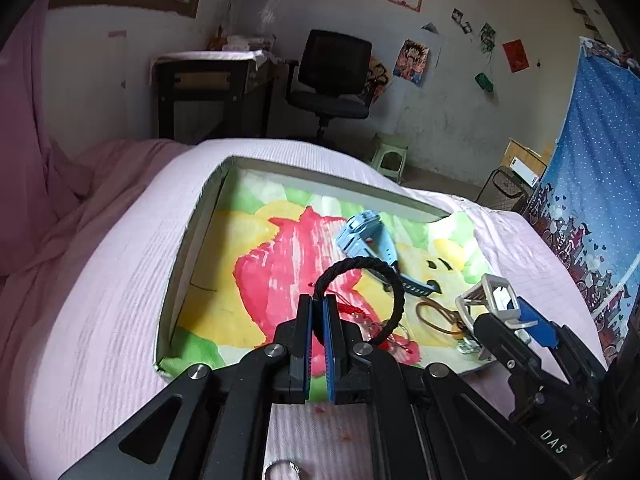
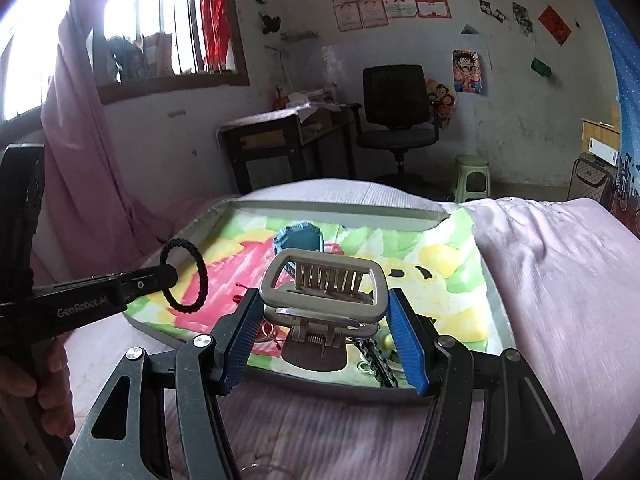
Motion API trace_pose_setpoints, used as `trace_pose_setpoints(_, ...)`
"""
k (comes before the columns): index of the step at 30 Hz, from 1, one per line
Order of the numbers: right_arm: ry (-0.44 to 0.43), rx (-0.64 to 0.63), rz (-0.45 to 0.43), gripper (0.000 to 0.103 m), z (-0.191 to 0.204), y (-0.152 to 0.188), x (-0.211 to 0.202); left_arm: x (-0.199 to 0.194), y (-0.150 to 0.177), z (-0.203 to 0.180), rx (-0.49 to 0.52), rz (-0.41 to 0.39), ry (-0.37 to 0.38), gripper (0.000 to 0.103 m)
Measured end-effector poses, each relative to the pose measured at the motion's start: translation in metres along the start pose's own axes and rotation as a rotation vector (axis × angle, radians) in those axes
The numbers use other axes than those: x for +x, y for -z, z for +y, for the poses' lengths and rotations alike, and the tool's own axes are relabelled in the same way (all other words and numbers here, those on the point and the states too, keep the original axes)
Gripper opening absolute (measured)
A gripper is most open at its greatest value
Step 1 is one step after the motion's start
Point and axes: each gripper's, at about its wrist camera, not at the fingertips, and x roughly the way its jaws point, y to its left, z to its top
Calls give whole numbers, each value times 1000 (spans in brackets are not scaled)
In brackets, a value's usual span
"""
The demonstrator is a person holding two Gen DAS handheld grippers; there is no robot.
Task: Organize jewelry
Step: 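Carry the hair tie and white clip over the tray with both tools, then release the hair tie and white clip into the tray, opening both tools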
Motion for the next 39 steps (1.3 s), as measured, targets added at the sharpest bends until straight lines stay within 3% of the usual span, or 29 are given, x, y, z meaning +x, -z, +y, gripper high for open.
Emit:
trace_pose_setpoints(13,5,23,108,58,-2,10,37,20,3,4,-3,68,-13,6)
trace_pose_setpoints(27,-5,45,115,59,-5,11,36,18,3,8,-7,80,4,7)
trace_pose_setpoints(29,-4,44,111,61,-6,11,34,15,4,8,-7,76,7,11)
trace_pose_setpoints(36,11,41,74,69,-9,10,15,-8,10,11,-19,0,22,55)
trace_pose_setpoints(39,16,43,47,73,-12,9,4,-22,14,9,-8,-39,19,61)
